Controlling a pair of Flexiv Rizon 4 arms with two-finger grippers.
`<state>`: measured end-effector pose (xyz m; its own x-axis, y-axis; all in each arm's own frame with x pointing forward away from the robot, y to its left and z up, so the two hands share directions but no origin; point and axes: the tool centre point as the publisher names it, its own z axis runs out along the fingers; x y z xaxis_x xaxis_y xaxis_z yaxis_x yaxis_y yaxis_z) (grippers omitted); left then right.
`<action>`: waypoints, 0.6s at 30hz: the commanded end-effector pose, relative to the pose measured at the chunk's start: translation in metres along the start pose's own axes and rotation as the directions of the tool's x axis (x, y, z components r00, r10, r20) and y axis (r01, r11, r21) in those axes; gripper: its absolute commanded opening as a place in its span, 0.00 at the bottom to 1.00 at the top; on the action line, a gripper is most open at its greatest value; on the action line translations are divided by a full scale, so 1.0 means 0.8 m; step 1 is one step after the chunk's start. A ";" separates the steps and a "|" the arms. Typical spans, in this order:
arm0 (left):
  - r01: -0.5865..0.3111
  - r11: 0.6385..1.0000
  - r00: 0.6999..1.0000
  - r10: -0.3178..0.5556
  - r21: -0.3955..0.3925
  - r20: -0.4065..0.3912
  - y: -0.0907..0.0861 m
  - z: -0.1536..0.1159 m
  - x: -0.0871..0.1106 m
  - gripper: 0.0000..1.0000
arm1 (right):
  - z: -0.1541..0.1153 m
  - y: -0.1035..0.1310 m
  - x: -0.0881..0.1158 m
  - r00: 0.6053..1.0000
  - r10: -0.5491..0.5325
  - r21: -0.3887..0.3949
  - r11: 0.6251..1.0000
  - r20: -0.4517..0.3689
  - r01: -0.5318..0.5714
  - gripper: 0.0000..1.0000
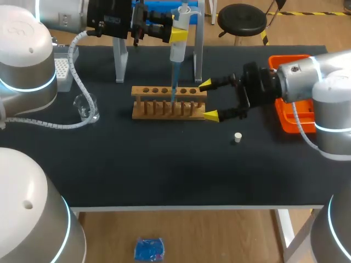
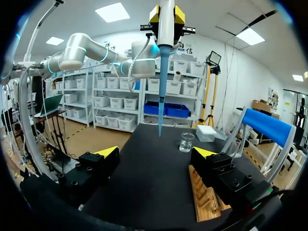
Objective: Invert the test tube, pick up the pipette, mount the tip to pipette, aspirate from beaker and dispense into the tube, eject the tip, return the pipette, and cap with the stopper.
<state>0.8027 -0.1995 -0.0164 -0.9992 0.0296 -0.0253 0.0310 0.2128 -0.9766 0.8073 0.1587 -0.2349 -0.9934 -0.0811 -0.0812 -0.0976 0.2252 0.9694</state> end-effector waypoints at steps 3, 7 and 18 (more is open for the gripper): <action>-0.001 1.000 1.000 0.001 0.001 0.002 0.000 -0.001 0.001 0.00 | -0.001 0.000 0.000 1.000 0.000 0.001 1.000 -0.002 0.000 1.00; -0.015 1.000 1.000 0.015 -0.001 0.019 0.007 -0.019 -0.003 0.00 | -0.001 0.000 0.000 1.000 0.000 0.001 1.000 -0.002 0.000 1.00; -0.032 0.999 0.998 0.033 -0.012 0.062 0.034 -0.110 -0.024 0.00 | -0.001 0.000 0.000 1.000 0.000 0.001 1.000 -0.002 0.000 1.00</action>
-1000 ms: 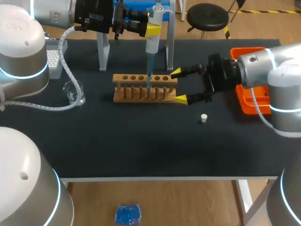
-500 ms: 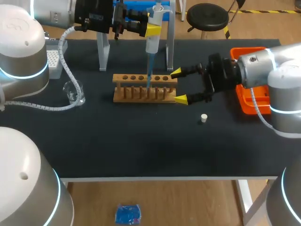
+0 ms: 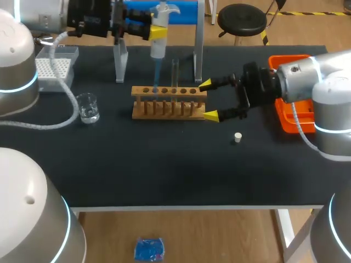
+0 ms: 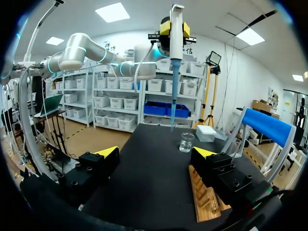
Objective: Invert the test tube, pick up the pipette, mount the tip to pipette, aspirate from beaker and dispense into the tube, eject the tip, return the pipette, and cap with the stopper.
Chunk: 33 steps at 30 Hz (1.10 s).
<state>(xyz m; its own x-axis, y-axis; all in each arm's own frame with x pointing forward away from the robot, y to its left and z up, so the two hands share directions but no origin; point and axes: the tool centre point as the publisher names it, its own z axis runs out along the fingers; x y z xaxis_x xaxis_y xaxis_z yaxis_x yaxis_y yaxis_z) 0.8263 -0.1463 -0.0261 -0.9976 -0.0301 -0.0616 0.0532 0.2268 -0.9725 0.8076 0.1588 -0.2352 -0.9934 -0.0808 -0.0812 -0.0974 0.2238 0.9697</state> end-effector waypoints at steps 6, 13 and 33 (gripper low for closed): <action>-0.044 0.999 0.999 0.044 0.008 -0.007 0.025 -0.089 -0.023 0.00 | -0.002 0.001 0.001 1.000 0.000 0.003 1.000 -0.002 0.000 1.00; -0.064 0.998 0.997 0.065 0.008 -0.032 0.049 -0.128 -0.046 0.00 | -0.002 0.001 0.001 1.000 0.000 0.003 1.000 -0.002 0.000 1.00; -0.032 0.999 0.998 0.033 0.027 -0.050 0.108 -0.182 -0.083 0.00 | -0.002 0.001 0.001 1.000 0.000 0.003 1.000 -0.002 0.000 1.00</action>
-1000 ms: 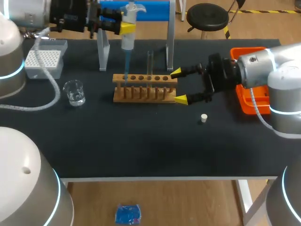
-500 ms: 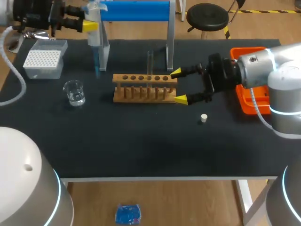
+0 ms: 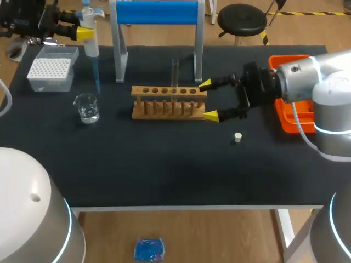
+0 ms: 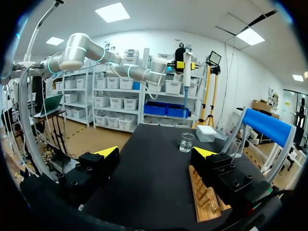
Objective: Invert the test tube, pick up the pipette, mount the tip to pipette, aspirate from beaker and dispense into the tube, eject the tip, return the pipette, and cap with the stopper.
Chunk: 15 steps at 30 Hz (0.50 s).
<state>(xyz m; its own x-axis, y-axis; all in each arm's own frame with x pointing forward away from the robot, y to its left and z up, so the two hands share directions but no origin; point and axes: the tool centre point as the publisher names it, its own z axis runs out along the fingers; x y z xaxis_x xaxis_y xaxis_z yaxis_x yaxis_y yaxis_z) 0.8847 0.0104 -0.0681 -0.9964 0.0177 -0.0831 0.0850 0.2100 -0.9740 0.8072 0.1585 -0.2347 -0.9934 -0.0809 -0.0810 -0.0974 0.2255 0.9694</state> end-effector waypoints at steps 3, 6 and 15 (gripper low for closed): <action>0.001 1.000 1.000 -0.001 0.015 0.002 0.017 -0.013 -0.012 0.00 | -0.001 0.000 0.000 1.000 0.000 0.001 1.000 -0.002 0.000 1.00; 0.001 1.000 1.000 -0.002 0.018 0.014 0.026 -0.020 -0.017 0.00 | -0.001 0.000 0.000 1.000 0.000 0.001 1.000 -0.002 0.000 1.00; 0.014 1.000 0.998 -0.015 0.024 0.053 0.049 -0.034 -0.023 0.00 | -0.001 0.000 0.000 1.000 0.000 0.001 1.000 -0.002 0.000 1.00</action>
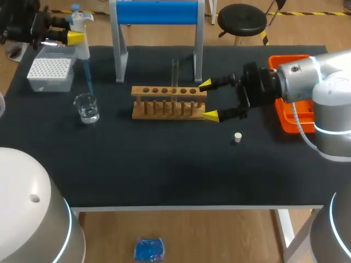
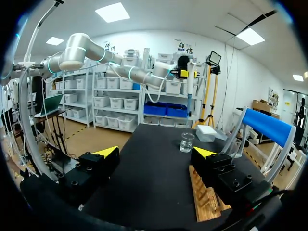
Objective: Invert the test tube, pick up the pipette, mount the tip to pipette, aspirate from beaker and dispense into the tube, eject the tip, return the pipette, and cap with the stopper.
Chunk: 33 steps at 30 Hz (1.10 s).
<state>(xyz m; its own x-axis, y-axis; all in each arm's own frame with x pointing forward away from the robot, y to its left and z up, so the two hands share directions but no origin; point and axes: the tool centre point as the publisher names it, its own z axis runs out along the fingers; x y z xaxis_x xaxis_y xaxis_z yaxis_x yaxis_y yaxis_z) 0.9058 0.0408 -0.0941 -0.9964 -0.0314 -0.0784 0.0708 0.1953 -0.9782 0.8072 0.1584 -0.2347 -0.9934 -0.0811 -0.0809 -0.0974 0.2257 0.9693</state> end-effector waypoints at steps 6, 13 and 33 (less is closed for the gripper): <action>0.006 1.000 1.000 -0.006 0.014 0.025 0.017 -0.012 -0.008 0.00 | -0.001 0.000 0.000 1.000 0.000 0.001 1.000 -0.002 0.000 1.00; 0.007 1.000 0.999 -0.007 0.022 0.033 0.025 -0.017 -0.015 0.00 | -0.001 0.000 0.000 1.000 0.000 0.001 1.000 -0.002 0.000 1.00; 0.009 1.000 0.998 -0.010 0.020 0.057 0.036 -0.030 -0.022 0.00 | -0.001 0.000 0.000 1.000 0.000 0.001 1.000 -0.002 0.000 1.00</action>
<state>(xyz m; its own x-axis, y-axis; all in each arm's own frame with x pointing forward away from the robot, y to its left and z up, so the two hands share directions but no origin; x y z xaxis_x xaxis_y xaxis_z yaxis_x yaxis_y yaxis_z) 0.9235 0.0699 -0.1165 -0.9928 -0.0904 -0.0785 0.0617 0.1748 -0.9827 0.8072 0.1584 -0.2347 -0.9934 -0.0811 -0.0810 -0.0974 0.2254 0.9694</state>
